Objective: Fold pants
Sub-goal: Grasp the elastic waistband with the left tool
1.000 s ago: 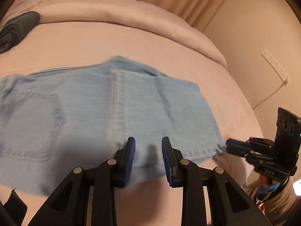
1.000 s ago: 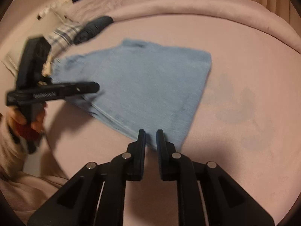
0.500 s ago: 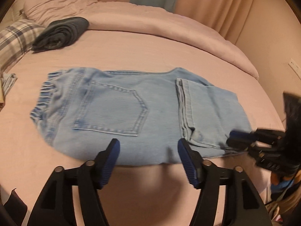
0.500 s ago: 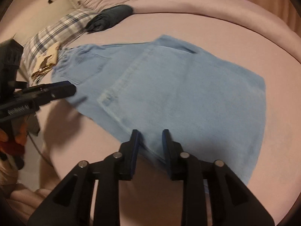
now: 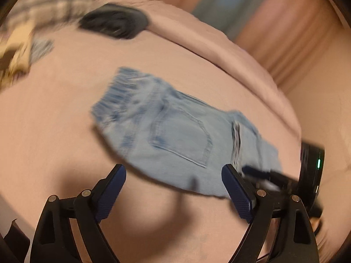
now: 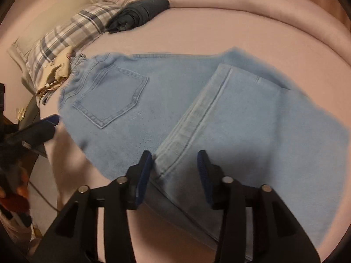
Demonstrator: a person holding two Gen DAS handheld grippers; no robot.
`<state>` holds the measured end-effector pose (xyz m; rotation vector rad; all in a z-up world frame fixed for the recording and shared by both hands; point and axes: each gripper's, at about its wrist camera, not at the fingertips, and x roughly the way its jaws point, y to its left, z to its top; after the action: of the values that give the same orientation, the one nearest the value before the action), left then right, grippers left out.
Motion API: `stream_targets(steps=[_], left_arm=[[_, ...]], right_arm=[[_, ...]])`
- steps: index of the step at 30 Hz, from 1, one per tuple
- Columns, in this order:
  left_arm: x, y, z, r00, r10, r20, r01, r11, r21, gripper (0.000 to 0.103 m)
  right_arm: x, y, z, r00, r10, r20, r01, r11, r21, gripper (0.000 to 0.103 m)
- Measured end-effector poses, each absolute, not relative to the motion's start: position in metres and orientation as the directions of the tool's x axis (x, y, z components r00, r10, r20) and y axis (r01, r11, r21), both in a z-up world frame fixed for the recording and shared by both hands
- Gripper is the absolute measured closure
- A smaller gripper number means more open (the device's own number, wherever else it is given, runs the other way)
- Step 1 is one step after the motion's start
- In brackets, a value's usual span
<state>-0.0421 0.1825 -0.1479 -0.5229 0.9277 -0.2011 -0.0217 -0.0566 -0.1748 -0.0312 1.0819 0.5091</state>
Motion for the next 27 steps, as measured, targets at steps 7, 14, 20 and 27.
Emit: stream_targets(steps=[7, 14, 20, 27], left_arm=[[-0.027, 0.238, -0.183, 0.619, -0.446, -0.646, -0.241, 0.675, -0.698, 0.013], [0.008, 0.245, -0.190, 0.626, -0.482, -0.614, -0.257, 0.616, -0.745, 0.013], [0.033, 0.244, -0.200, 0.632, -0.478, -0.610, -0.265, 0.606, -0.750, 0.017], [0.031, 0.251, -0.206, 0.640, -0.481, -0.599, -0.283, 0.577, -0.766, 0.059]], right_arm=[[-0.039, -0.027, -0.137, 0.413, 0.372, -0.831, -0.506, 0.853, 0.131, 0.046], [-0.039, -0.013, -0.123, 0.407, 0.438, -0.802, -0.540, 0.823, 0.175, 0.045], [-0.035, -0.012, -0.125, 0.395, 0.449, -0.802, -0.510, 0.833, 0.215, 0.045], [-0.034, -0.024, -0.128, 0.408, 0.432, -0.804, -0.468, 0.855, 0.223, 0.045]])
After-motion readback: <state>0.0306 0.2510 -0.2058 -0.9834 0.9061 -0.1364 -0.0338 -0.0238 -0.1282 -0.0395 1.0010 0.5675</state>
